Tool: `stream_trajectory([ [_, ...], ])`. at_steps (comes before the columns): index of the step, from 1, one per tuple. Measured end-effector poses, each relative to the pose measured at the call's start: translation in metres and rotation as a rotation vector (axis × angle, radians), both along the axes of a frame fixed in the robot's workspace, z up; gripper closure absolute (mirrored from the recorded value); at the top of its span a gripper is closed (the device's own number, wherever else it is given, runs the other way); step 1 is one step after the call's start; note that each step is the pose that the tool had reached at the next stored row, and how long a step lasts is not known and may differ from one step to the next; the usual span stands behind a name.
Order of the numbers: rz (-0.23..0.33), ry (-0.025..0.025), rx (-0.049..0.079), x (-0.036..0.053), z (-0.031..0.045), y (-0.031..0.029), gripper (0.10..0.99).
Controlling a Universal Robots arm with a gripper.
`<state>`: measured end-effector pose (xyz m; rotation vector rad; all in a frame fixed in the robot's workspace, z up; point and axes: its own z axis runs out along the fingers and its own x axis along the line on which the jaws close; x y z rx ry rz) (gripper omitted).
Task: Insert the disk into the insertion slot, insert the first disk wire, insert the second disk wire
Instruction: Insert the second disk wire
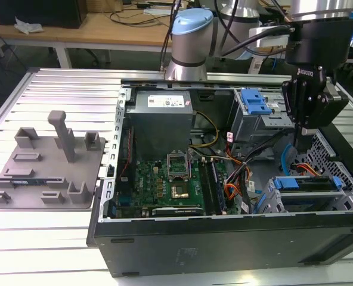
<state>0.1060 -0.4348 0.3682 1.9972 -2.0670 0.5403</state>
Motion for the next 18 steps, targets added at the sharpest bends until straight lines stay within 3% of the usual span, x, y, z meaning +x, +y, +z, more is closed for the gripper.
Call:
stream_trajectory([
  [2,-0.002,0.0142,0.001,0.0007,0.0,-0.0001,0.925],
  [3,-0.003,0.0248,0.002,0.0018,0.0,-0.0001,0.925],
  [12,-0.003,0.0493,0.013,0.0168,-0.0008,-0.0037,0.925],
  [14,-0.003,0.0641,0.032,0.022,-0.002,-0.0048,0.925],
  [15,-0.002,0.0681,0.05,0.0248,-0.0023,-0.0058,0.925],
  [17,-0.002,0.069,0.109,0.0268,-0.0025,-0.0095,0.925],
  [18,-0.003,0.0688,0.127,0.0269,-0.0026,-0.0104,0.925],
])
